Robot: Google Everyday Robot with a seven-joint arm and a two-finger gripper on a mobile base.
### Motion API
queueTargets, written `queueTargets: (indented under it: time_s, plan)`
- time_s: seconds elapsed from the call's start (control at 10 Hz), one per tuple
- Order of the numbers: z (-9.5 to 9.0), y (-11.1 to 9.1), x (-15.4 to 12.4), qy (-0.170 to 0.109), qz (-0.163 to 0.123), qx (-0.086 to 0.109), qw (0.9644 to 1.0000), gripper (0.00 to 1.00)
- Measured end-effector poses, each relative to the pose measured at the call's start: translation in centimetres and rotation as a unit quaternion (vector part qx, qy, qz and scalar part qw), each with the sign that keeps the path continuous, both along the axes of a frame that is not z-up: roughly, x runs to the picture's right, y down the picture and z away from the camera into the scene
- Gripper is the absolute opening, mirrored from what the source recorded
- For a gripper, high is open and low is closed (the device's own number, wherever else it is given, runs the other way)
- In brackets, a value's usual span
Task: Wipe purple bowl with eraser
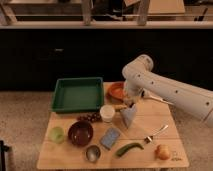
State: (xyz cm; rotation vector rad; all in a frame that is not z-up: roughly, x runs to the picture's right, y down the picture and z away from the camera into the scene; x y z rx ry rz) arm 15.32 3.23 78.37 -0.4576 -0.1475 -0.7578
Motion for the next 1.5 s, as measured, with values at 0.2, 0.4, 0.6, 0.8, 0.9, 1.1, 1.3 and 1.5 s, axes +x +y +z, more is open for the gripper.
queueTargets:
  time_s: [0.2, 0.4, 0.6, 0.8, 0.9, 1.1, 1.3, 1.5]
  plan:
    - [-0.7, 0.0, 0.7, -0.008, -0.007, 0.0, 0.9999, 0.04]
    - [-2.2, 0.1, -0.8, -0.025, -0.024, 0.002, 0.9994, 0.04]
    - [-4.0, -0.3, -3.7, -0.045, -0.045, 0.01, 0.9979, 0.04]
    - [-5.8, -0.9, -6.2, -0.07, -0.07, 0.02, 0.9949, 0.04]
    - [-6.2, -0.8, -6.8, -0.082, -0.08, 0.021, 0.9932, 0.04]
    - [-6.6, -0.5, -8.3, -0.109, -0.102, 0.019, 0.9886, 0.04]
    - [-6.8, 0.0, -10.2, -0.134, -0.122, 0.015, 0.9834, 0.04]
    - [-7.3, 0.6, -11.5, -0.158, -0.142, 0.012, 0.9772, 0.04]
